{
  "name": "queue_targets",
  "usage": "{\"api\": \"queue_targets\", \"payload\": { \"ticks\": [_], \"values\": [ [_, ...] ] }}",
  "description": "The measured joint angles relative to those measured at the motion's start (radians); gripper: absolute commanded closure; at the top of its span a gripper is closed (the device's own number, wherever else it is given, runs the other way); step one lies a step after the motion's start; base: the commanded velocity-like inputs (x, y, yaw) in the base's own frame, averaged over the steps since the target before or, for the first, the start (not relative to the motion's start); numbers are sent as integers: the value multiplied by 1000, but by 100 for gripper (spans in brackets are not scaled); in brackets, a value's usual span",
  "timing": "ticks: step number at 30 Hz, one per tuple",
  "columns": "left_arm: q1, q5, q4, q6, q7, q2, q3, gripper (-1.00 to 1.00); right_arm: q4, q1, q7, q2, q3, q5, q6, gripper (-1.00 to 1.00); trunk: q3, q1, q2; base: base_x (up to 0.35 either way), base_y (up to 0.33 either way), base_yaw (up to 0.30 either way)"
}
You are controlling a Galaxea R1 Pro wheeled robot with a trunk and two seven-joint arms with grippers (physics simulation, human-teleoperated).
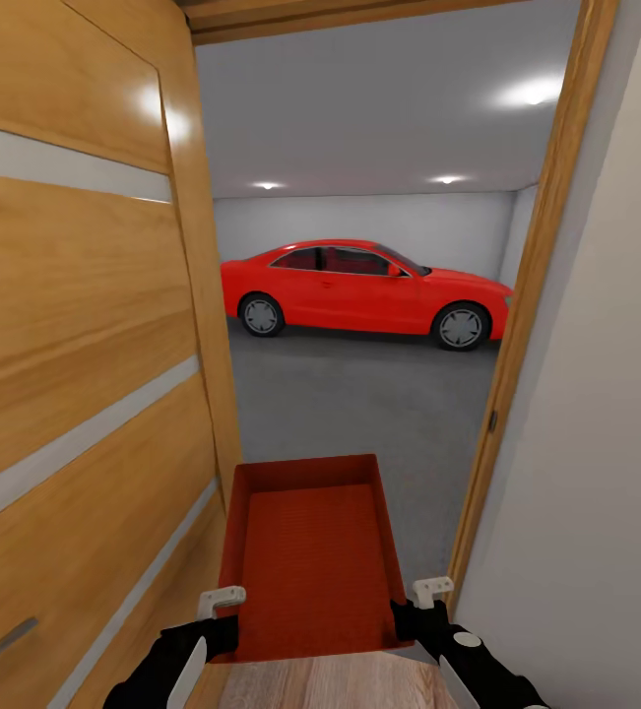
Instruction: Move the two storage containers from the living room to the garage. In the garage, place one container on the floor and stack the other container on top of it (either order is fine).
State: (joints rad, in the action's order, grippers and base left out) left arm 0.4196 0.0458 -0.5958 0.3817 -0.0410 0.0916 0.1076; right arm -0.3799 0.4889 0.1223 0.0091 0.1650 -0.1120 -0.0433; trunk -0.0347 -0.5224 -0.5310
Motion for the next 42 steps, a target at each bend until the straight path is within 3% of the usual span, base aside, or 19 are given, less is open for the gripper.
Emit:
{"api": "queue_targets", "payload": {
  "ticks": [11,31,42],
  "values": [
    [0,0,1,1,0,0,0,100,0,0,0,0,0,-1,1,100,0,0,0,0,0,-47],
    [0,0,1,0,0,0,0,100,0,0,0,0,-1,1,2,100,0,0,0,0,0,-271],
    [1,-1,18,-19,7,1,5,100,-1,0,3,0,-10,22,1,100,0,0,0,0,0,-245]
  ]
}}
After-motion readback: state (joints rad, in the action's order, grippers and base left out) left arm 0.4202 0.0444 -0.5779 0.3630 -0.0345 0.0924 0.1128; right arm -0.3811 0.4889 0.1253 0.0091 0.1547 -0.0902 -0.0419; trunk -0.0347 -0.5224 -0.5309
